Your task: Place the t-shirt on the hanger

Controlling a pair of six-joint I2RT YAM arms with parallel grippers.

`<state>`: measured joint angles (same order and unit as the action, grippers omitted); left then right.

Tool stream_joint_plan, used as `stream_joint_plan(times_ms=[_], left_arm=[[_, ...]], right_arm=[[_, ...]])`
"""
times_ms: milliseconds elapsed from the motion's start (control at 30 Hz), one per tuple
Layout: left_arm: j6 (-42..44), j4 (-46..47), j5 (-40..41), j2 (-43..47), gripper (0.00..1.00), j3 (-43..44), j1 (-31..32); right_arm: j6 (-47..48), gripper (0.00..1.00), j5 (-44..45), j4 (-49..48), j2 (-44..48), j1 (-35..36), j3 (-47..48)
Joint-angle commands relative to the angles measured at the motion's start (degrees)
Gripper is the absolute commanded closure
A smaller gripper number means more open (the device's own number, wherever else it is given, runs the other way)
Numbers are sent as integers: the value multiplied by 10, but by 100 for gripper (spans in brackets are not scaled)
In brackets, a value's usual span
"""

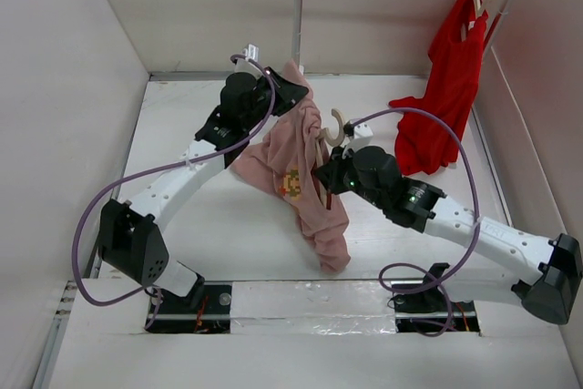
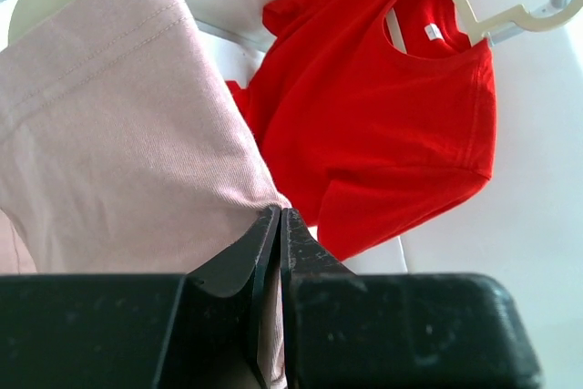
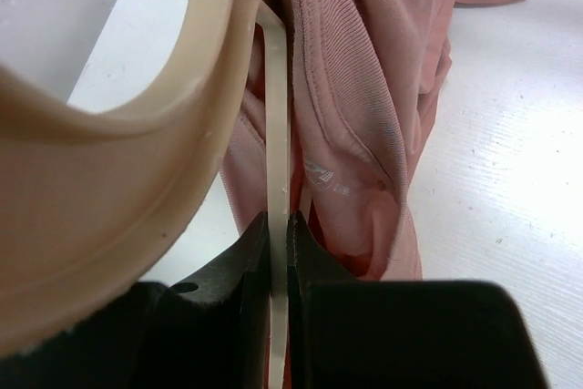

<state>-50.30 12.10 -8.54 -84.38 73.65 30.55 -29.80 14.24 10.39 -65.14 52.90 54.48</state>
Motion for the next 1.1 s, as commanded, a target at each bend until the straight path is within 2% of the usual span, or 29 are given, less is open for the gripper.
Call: stream_joint_plan(times_ms=[0,400,500,700,833,933,1033,1067], left_arm=[[27,6,24,13,100,33,-7],[122,-47,111,-25,100,159,-37],[129,-55,109,-33,100,171,-45],[159,-79,132,-40,100,201,-51],[170,-83,141,-40,100,221,-51],[166,-83,134,-45,100,246,-51],[165,-95,119,-57,100,298,-51],[165,-102,108,-62,100,317,-51]], right_arm=[[7,100,-12,-33,27,0,0],[20,100,-29,-29,65,0,-28],[28,100,-34,-28,72,0,-32],[36,100,-21,31,106,0,-9],[55,100,-6,130,131,0,89],[71,100,0,168,132,0,142],[95,100,5,223,114,0,234],[102,100,6,259,107,0,299]])
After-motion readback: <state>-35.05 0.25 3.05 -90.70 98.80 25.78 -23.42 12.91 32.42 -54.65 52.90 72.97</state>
